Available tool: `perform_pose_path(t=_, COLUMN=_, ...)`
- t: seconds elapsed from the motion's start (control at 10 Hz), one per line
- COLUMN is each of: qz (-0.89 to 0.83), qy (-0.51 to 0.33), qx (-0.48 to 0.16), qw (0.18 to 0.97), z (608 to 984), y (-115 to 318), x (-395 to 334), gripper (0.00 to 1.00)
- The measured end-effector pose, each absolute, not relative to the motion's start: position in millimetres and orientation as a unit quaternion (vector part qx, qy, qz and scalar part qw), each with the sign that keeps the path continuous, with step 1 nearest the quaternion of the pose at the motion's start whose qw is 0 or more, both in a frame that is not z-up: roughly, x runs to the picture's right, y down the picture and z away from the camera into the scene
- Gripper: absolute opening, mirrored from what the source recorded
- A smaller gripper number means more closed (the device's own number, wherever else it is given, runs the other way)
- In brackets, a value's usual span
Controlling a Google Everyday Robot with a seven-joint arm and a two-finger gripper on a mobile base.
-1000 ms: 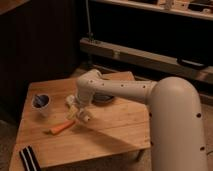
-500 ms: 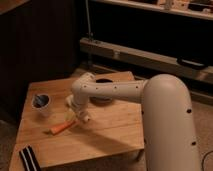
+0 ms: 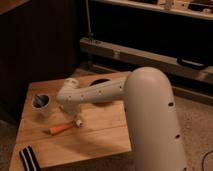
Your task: Place the bottle in the ceramic bowl
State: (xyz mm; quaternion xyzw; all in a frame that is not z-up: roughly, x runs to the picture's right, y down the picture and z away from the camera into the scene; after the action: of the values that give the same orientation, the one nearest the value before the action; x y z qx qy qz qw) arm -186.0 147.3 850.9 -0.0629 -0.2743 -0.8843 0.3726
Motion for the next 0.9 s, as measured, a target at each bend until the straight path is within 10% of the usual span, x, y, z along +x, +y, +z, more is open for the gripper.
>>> perform_pose_path(t=0.3, qz=-0.876, qy=-0.288, qx=-0.076, qw=0.381, z=854.7, y=153.0, x=-181.9, gripper=0.02)
perform_pose_path(t=0.9, qz=-0.847, qy=-0.295, qx=-0.037, qw=0.441, z=837.4, y=69.7, x=-135.8, gripper=0.0)
